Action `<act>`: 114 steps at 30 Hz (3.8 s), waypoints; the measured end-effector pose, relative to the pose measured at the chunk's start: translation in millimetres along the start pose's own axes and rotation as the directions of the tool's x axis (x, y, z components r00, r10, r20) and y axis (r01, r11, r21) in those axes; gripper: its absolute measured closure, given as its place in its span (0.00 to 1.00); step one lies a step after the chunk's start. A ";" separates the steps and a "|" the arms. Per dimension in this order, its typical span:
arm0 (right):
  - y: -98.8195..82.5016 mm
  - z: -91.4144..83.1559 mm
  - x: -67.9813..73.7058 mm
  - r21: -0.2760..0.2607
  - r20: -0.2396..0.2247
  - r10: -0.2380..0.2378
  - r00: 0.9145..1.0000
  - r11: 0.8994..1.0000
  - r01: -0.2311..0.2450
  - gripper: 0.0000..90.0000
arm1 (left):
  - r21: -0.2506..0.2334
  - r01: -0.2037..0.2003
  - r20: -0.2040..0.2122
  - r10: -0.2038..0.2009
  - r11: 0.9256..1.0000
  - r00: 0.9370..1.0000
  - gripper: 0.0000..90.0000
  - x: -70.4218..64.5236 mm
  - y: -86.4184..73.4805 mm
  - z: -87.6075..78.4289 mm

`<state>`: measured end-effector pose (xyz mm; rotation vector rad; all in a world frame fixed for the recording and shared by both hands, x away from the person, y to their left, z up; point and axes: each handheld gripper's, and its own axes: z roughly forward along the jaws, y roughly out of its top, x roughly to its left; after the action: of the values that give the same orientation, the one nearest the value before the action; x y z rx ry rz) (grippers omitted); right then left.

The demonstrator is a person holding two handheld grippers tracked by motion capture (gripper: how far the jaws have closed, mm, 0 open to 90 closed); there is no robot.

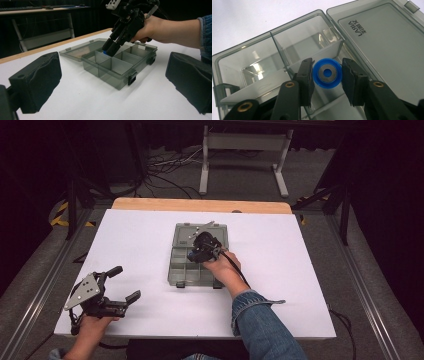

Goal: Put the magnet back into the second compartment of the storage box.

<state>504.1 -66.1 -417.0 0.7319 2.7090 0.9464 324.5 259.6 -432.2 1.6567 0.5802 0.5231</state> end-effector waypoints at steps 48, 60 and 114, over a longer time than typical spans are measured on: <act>-2.4 -50.3 18.0 -0.135 0.019 -0.001 1.000 0.991 0.003 0.34 | 0.004 0.009 0.006 -0.009 1.000 1.000 0.01 1.0 -0.2 2.4; -19.3 -94.8 28.0 -0.238 0.024 -0.005 1.000 0.971 0.010 0.19 | 0.003 0.008 0.004 -0.008 1.000 1.000 0.01 0.7 0.1 2.9; -183.0 -173.5 45.1 -0.527 0.168 0.085 0.982 0.850 0.017 0.00 | 0.004 0.007 0.002 -0.007 1.000 1.000 0.01 -0.9 1.2 2.5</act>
<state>338.0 -259.9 -396.0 0.7055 2.1226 1.4635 325.5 257.0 -431.4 1.6588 0.5854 0.5151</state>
